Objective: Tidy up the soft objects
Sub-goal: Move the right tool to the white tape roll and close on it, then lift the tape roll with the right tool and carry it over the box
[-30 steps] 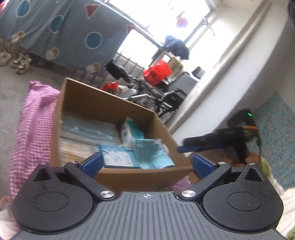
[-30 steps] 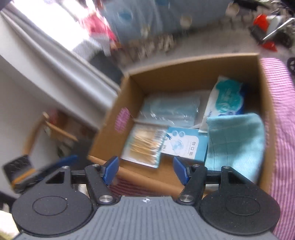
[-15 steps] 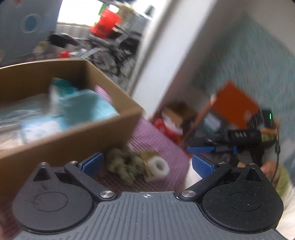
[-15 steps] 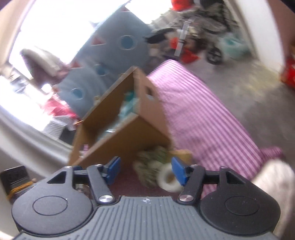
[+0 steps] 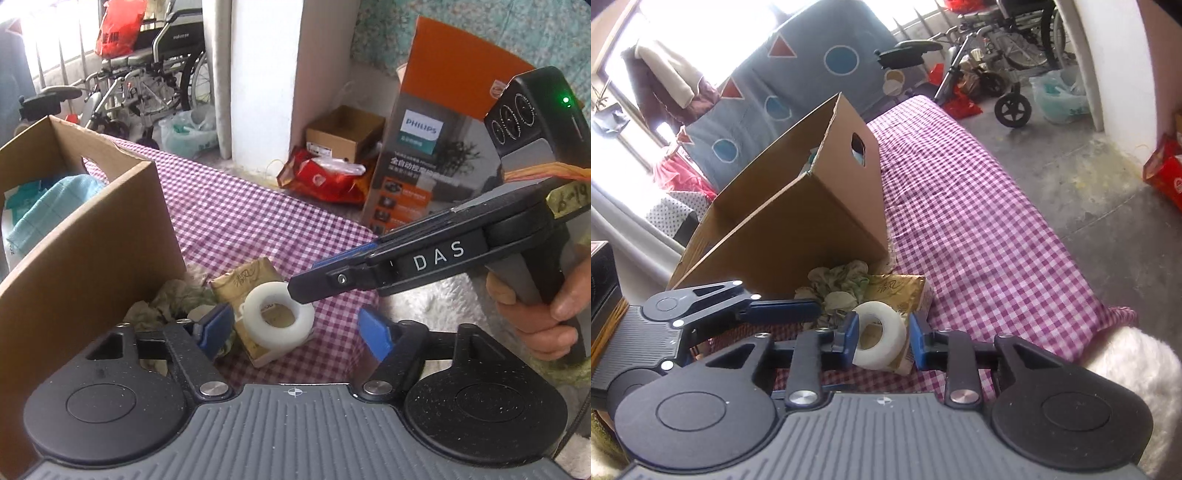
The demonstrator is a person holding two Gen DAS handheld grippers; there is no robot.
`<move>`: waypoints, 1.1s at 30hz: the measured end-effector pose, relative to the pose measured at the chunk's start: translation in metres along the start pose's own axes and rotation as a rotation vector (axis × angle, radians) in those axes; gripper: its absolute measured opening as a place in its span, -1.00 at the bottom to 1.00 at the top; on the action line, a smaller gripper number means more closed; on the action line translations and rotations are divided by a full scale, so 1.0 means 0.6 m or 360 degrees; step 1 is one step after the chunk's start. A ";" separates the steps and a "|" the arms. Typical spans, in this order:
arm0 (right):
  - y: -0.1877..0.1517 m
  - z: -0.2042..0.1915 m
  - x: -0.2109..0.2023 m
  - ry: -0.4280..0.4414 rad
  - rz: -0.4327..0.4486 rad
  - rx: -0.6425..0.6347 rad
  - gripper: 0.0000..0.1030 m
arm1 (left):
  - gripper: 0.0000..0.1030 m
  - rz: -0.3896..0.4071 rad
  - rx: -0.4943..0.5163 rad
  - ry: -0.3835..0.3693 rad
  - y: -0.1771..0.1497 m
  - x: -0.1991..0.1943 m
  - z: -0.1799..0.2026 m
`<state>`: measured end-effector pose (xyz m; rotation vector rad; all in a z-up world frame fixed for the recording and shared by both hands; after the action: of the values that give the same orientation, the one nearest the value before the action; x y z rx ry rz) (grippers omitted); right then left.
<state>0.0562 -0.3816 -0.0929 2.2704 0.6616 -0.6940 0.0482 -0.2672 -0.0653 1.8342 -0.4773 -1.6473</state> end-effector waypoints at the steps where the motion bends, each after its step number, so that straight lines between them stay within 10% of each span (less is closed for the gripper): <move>1: 0.001 0.002 0.003 0.0012 -0.0007 0.0003 -0.43 | 0.34 -0.0008 -0.0007 0.0000 0.001 0.002 -0.002; 19: -0.006 0.000 0.027 -0.0045 -0.0052 -0.0053 -0.63 | -0.05 -0.0114 0.0047 0.0094 0.002 0.038 -0.001; 33: 0.052 -0.177 -0.049 0.0050 0.0153 -0.0393 -0.63 | -0.05 0.0213 0.0073 0.0282 0.043 -0.101 -0.021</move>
<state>0.0853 -0.3343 0.0073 2.0736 0.6129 -0.5022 0.0545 -0.2452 -0.0023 1.9179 -0.5512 -1.3819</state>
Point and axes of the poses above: each gripper's, at about its wrist camera, not at the fingertips, and x roughly the way its jaws point, z to its right, y to its top, the point moved 6 cm from there along x, roughly the way its jaws point, and after that the axes turned 11 degrees about x, right-handed, at the moved point
